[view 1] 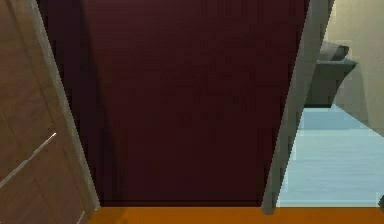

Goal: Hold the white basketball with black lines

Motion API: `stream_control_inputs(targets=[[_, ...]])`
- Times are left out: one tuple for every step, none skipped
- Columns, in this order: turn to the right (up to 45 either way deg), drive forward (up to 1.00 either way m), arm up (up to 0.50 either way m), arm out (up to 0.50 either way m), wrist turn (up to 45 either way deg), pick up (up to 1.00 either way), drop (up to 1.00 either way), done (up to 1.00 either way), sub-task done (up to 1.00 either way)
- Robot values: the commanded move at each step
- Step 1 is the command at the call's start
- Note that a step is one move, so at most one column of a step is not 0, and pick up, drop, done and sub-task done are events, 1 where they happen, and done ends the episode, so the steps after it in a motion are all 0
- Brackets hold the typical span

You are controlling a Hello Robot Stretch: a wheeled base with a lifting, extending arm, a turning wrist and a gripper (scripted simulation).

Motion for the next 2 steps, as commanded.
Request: stream_control_inputs(targets=[[0.0, 0.0, 0.0, 0.0, 45.0, 0.0, 0.0, 0.0, 0.0], [0.0, 0.0, 0.0, 0.0, 45.0, 0.0, 0.0, 0.0, 0.0]])
